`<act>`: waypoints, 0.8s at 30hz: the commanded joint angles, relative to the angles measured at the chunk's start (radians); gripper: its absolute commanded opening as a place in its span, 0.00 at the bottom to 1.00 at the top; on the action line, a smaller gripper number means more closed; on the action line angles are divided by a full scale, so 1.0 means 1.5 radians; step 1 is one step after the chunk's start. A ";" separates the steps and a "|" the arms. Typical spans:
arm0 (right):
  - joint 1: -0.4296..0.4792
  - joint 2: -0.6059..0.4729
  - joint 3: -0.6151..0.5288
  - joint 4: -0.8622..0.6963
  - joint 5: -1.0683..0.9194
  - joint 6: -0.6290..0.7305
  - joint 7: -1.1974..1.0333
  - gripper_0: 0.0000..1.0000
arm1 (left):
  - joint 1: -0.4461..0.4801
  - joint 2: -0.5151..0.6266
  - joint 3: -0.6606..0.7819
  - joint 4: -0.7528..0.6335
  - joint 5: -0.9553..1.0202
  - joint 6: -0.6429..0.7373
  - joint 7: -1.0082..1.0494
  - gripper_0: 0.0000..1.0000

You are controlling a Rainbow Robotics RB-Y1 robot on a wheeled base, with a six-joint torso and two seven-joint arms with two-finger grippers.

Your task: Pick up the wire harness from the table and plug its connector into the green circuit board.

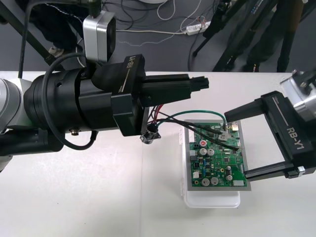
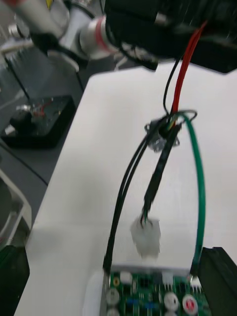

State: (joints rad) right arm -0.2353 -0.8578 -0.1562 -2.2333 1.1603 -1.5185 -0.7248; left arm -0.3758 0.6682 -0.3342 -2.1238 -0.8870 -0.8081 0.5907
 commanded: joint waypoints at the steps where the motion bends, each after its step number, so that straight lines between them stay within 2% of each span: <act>1: -0.042 -0.035 -0.031 0.000 0.066 -0.035 -0.021 1.00 | 0.005 0.022 0.018 0.047 0.045 -0.098 -0.137 0.00; 12: -0.077 -0.051 -0.014 -0.009 0.250 -0.035 -0.019 1.00 | 0.006 0.016 0.018 0.160 0.078 -0.211 -0.264 0.00; 19: -0.089 -0.092 0.067 -0.007 0.344 -0.035 -0.024 1.00 | 0.005 0.006 0.018 0.248 0.082 -0.283 -0.340 0.00; 24: -0.105 -0.110 0.113 0.032 0.375 -0.035 -0.013 1.00 | 0.005 -0.012 0.014 0.311 0.081 -0.334 -0.397 0.00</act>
State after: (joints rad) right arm -0.3405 -0.9663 -0.0452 -2.2192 1.7072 -1.5661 -0.7248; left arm -0.3744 0.6676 -0.3342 -1.6958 -0.7818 -1.1935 0.1407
